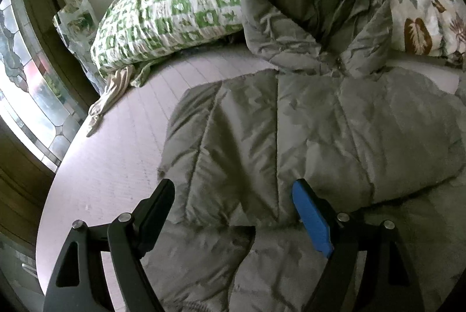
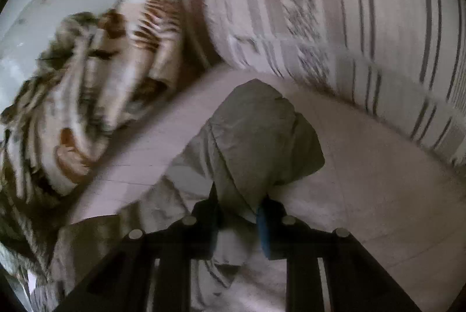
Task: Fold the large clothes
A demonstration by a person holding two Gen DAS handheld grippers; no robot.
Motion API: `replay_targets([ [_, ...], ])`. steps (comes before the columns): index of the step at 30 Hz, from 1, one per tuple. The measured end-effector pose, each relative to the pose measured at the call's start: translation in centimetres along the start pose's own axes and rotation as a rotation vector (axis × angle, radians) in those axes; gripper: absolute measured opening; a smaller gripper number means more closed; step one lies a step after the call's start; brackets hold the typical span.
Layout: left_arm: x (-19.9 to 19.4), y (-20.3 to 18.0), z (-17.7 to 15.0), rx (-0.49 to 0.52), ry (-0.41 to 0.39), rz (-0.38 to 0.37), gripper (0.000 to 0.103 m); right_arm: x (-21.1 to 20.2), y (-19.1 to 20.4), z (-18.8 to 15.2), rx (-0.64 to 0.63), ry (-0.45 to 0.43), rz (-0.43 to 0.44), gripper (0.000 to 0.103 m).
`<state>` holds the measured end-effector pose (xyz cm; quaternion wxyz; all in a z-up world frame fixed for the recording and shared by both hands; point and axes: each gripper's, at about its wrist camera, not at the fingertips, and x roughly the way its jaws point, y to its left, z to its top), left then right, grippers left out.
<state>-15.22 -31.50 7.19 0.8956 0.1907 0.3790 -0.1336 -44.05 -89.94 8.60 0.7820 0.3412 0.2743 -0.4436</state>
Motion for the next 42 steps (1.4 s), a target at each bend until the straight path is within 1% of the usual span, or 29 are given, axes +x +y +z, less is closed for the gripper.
replay_targets([
  [5,-2.4,1.1,0.0,-0.014,-0.023,-0.016,0.083,-5.3,4.2,0.9,-0.118,-0.079,0.055,0.024],
  [10,-4.4,2.9,-0.4,-0.030,-0.039,-0.031,0.083,-10.7,9.2,0.7,-0.235,-0.149,0.129,0.022],
  [12,-5.0,3.7,-0.7,-0.043,-0.043,-0.039,0.083,-12.5,11.2,0.3,-0.271,-0.163,0.164,0.020],
  [16,-6.0,5.6,-1.4,-0.078,-0.048,-0.053,0.083,-15.8,15.8,-1.2,-0.348,-0.181,0.249,0.017],
  [20,-6.4,7.4,-2.2,-0.108,-0.053,-0.053,0.083,-18.4,21.2,-4.0,-0.447,-0.185,0.332,0.015],
  [22,-6.4,8.3,-2.7,-0.125,-0.048,-0.056,0.083,-19.5,23.4,-5.9,-0.491,-0.173,0.380,0.014],
  [24,-6.3,9.1,-3.1,-0.138,-0.043,-0.055,0.083,-20.3,26.5,-8.3,-0.541,-0.149,0.442,0.014],
  [27,-6.2,9.9,-3.7,-0.151,-0.037,-0.055,0.083,-20.8,30.0,-11.8,-0.601,-0.107,0.512,0.014],
  [31,-6.0,11.1,-4.4,-0.168,-0.033,-0.053,0.083,-20.0,34.4,-17.3,-0.675,-0.024,0.580,0.014],
  [33,-5.9,11.7,-4.7,-0.179,-0.030,-0.053,0.083,-18.9,36.9,-21.0,-0.726,0.039,0.602,0.014],
  [36,-5.5,12.7,-5.2,-0.200,-0.021,-0.051,0.083,-17.1,39.2,-26.1,-0.766,0.136,0.634,0.014],
  [38,-5.2,13.5,-5.5,-0.217,-0.009,-0.050,0.083,-15.5,40.2,-29.4,-0.768,0.207,0.654,0.014],
  [39,-5.0,13.9,-5.7,-0.225,-0.004,-0.051,0.083,-14.4,40.5,-31.1,-0.761,0.260,0.664,0.017],
  [40,-5.0,14.1,-5.8,-0.230,0.000,-0.052,0.083,-13.5,40.8,-32.4,-0.754,0.299,0.663,0.017],
  [42,-4.9,14.6,-6.0,-0.238,0.004,-0.051,0.083,-11.6,40.9,-35.2,-0.753,0.357,0.615,0.018],
])
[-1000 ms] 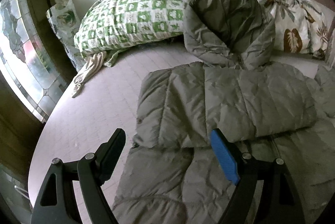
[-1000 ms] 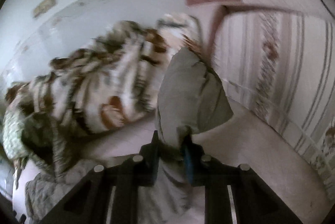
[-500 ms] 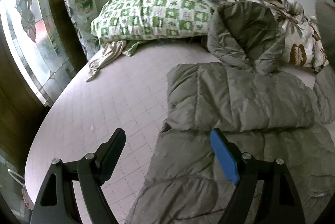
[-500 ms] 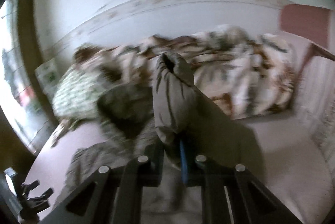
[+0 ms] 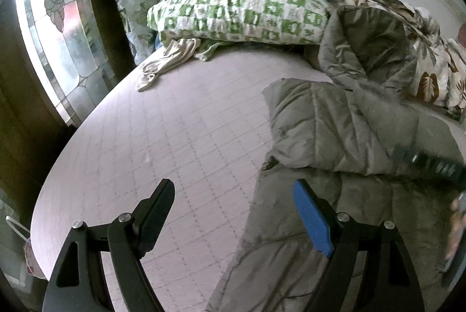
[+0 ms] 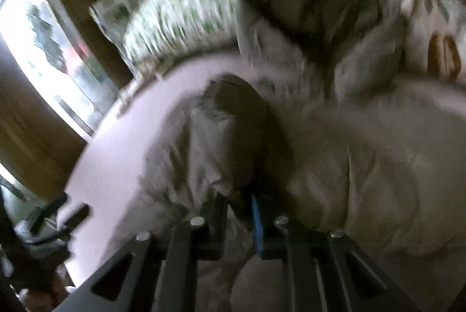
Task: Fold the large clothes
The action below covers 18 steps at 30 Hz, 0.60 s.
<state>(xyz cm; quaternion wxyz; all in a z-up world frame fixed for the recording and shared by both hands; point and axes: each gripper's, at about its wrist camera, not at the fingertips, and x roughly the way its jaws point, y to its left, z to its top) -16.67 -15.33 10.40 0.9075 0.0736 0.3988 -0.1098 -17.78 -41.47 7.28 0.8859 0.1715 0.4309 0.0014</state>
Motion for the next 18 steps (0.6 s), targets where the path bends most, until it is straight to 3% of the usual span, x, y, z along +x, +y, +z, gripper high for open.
replay_targets([
  [5,0.2,0.1,0.4,-0.022,0.005,-0.023,0.083,0.4,-0.6,-1.6,0.011,0.020,-0.004,0.025],
  [7,0.4,-0.6,0.7,-0.040,0.018,-0.054,0.083,-0.4,-0.7,-1.4,0.003,0.024,0.016,0.051],
  [8,0.4,-1.0,0.8,-0.043,0.021,-0.066,0.083,-1.0,-0.8,-1.3,0.003,0.015,0.031,0.088],
  [9,0.4,-1.4,0.9,-0.042,0.023,-0.073,0.083,-1.9,-0.7,-1.2,0.001,0.000,0.041,0.097],
  [18,-0.2,-6.7,1.9,0.038,0.032,-0.133,0.083,-6.4,-4.0,-1.7,0.022,-0.048,-0.007,0.097],
])
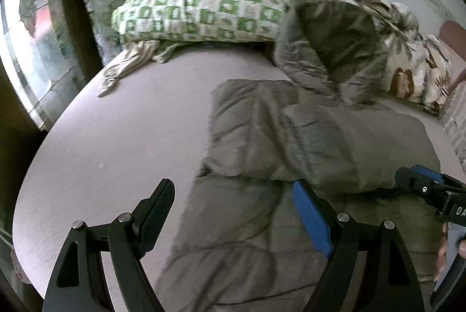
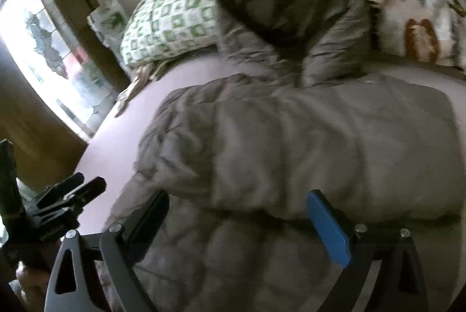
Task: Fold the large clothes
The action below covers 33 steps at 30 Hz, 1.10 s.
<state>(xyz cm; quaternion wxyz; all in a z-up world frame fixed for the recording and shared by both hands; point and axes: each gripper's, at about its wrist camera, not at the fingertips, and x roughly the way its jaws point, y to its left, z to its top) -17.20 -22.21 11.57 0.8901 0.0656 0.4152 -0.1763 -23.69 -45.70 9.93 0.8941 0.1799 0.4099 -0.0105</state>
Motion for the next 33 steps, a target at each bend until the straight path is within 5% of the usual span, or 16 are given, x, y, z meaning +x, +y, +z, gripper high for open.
replay_targets([
  [9,3.5,-5.6,2.6,0.036,0.073,-0.069,0.083,-3.5,-6.3,0.6,0.044,-0.038,-0.158,0.097],
  [21,8.2,-6.5,3.8,-0.032,0.140,-0.069,0.083,-5.5,-17.4,1.4,0.258,-0.058,-0.332,0.097],
  [23,8.9,-7.3,3.5,-0.012,0.142,-0.099,0.062,-4.5,-18.4,1.1,0.281,-0.036,-0.337,0.097],
  [24,9.4,-8.0,3.3,0.016,0.150,-0.132,0.035,-3.8,-18.7,0.9,0.286,-0.020,-0.339,0.097],
  [27,8.5,-8.8,3.3,0.073,0.112,-0.120,0.015,-2.5,-18.9,0.2,0.283,0.019,-0.335,0.097],
  [33,4.4,-5.0,5.4,0.048,0.046,-0.219,0.012,-2.7,-17.8,0.6,0.243,0.027,-0.349,0.097],
])
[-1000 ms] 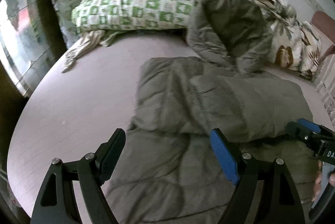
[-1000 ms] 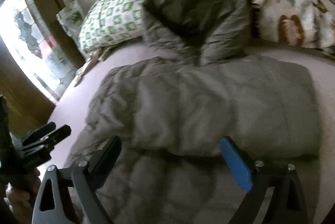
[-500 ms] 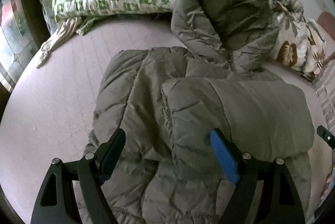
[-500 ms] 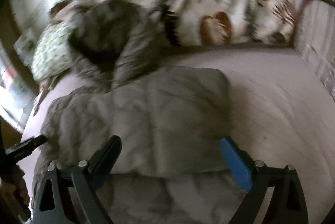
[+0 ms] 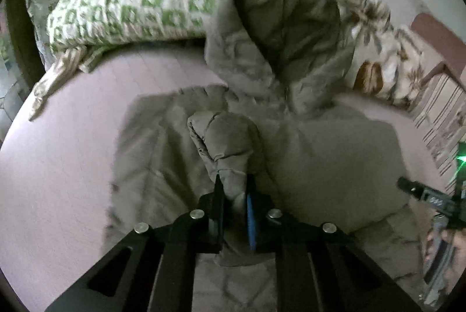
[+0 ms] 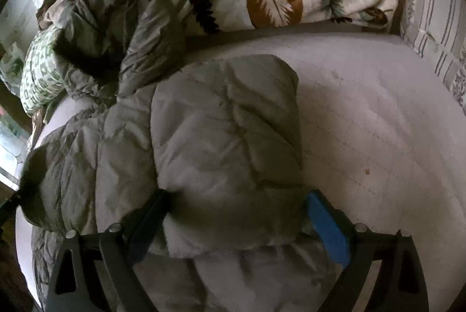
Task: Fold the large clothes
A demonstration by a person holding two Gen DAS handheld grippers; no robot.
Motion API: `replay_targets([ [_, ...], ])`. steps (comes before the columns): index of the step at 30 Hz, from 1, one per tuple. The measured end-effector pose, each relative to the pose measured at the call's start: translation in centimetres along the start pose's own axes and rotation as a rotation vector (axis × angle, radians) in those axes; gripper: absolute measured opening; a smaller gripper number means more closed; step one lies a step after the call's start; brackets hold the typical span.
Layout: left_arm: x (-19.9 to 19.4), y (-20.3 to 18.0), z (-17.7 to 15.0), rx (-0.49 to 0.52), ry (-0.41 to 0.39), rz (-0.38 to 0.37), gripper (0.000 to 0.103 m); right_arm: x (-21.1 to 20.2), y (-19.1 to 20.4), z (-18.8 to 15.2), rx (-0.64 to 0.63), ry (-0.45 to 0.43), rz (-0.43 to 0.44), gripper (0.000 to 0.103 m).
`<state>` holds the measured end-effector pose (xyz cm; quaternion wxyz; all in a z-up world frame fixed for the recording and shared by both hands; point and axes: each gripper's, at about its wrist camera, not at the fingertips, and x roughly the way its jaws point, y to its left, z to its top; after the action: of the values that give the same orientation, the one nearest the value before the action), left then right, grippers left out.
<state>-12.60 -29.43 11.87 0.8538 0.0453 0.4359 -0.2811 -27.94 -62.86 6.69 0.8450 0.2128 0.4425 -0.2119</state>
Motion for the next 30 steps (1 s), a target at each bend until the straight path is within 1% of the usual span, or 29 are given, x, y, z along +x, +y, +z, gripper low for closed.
replay_targets([
  [1,-0.8,0.6,0.1,0.002,-0.001,-0.017,0.012,-0.3,0.3,0.1,-0.009,-0.005,-0.001,0.097],
  [3,-2.1,1.9,0.0,0.021,0.032,-0.071,0.012,-1.0,1.4,0.2,-0.039,-0.022,-0.004,0.097],
  [4,-2.4,2.1,-0.3,0.034,0.044,-0.074,0.013,-1.4,1.9,0.2,-0.054,-0.031,-0.003,0.097],
  [6,-2.0,2.7,-1.2,0.080,0.083,-0.048,0.013,-1.6,2.8,0.4,-0.082,-0.042,-0.001,0.097],
  [9,0.7,3.7,-3.2,0.099,0.130,0.026,0.014,-0.7,3.8,0.2,-0.098,-0.019,0.000,0.097],
  [11,1.7,3.9,-4.3,0.100,0.117,0.053,0.018,1.2,4.3,-0.5,-0.089,0.035,0.013,0.097],
  [13,2.4,3.9,-5.0,0.095,0.111,0.072,0.022,3.2,4.7,-1.6,-0.106,0.086,0.000,0.098],
  [15,2.3,3.6,-5.2,0.100,0.092,0.094,0.025,3.9,4.9,-2.2,-0.134,0.074,-0.011,0.102],
  [17,1.9,3.1,-5.2,0.110,0.087,0.108,0.025,3.8,4.7,-2.2,-0.126,0.067,-0.004,0.103],
  [18,1.6,3.0,-5.0,0.117,0.085,0.130,0.035,3.6,4.5,-2.1,-0.114,0.074,0.001,0.103],
  [19,1.3,3.0,-4.9,0.125,0.078,0.155,0.050,3.2,4.4,-1.9,-0.104,0.079,0.004,0.103],
  [20,0.9,2.8,-4.8,0.138,0.065,0.196,0.058,2.9,4.3,-1.7,-0.098,0.079,0.007,0.103],
  [21,0.4,2.7,-4.6,0.148,0.046,0.218,0.068,2.4,4.2,-1.4,-0.092,0.074,0.009,0.103],
  [24,-1.1,2.8,-4.2,0.156,0.000,0.209,0.070,0.8,4.2,-0.7,-0.101,0.048,0.016,0.103],
  [30,-2.5,2.3,-2.6,0.179,-0.037,0.205,0.070,-2.2,4.7,2.3,-0.156,-0.003,0.015,0.103],
])
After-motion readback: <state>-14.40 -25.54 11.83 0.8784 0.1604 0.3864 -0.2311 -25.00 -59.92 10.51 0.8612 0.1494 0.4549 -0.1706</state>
